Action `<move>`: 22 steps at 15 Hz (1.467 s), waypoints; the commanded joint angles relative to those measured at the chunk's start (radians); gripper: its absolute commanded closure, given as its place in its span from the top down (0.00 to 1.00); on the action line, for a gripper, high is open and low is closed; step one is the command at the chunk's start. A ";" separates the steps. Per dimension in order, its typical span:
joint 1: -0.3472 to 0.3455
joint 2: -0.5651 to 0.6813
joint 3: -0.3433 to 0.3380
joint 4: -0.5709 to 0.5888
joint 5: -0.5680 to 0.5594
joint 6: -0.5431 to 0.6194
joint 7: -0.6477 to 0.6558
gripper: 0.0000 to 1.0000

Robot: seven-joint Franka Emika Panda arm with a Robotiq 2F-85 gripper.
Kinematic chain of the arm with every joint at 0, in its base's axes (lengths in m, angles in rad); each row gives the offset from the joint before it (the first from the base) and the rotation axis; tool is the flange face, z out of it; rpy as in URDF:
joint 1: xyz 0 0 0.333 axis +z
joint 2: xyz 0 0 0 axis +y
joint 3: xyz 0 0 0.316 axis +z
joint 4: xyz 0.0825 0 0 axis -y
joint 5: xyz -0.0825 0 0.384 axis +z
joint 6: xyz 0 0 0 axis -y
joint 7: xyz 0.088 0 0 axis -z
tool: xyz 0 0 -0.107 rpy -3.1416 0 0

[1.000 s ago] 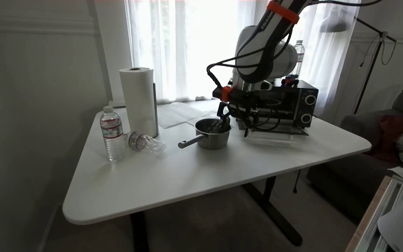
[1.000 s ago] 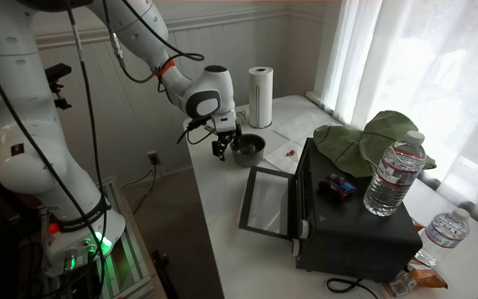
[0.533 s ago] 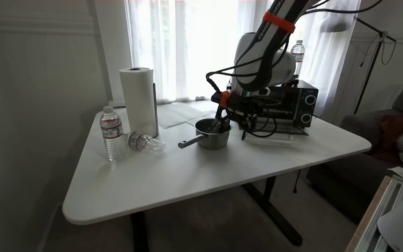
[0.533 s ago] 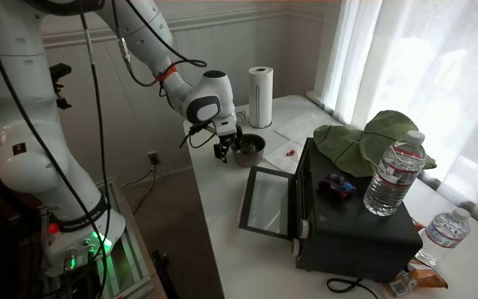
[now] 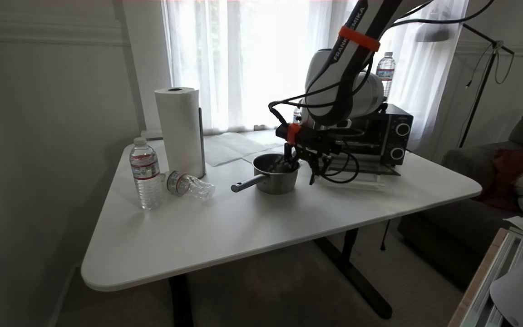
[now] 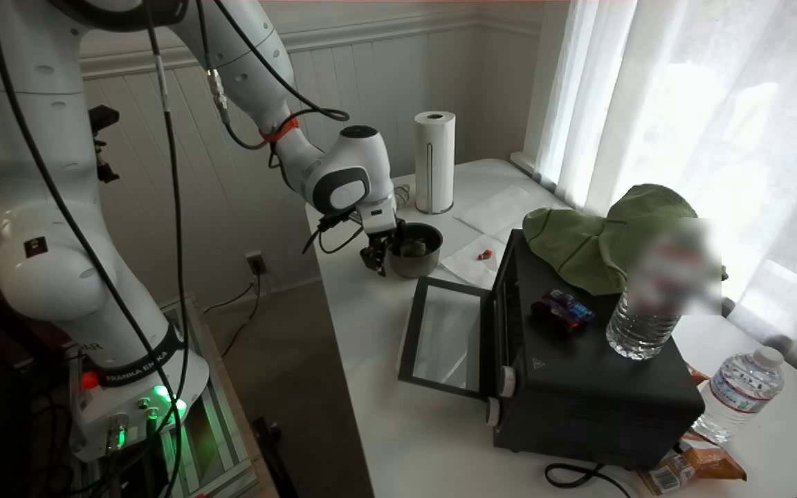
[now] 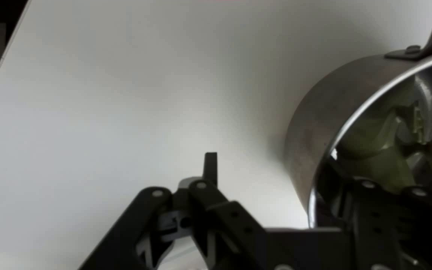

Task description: Shift the pot to the bottom-left corner of the table

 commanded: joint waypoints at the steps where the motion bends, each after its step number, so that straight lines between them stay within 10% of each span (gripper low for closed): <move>1: 0.030 0.000 -0.020 0.000 0.037 0.014 -0.013 0.36; 6: 0.031 -0.005 -0.013 0.006 0.060 0.013 -0.021 0.03; 22: -0.014 -0.231 0.099 -0.015 0.259 -0.136 -0.200 0.03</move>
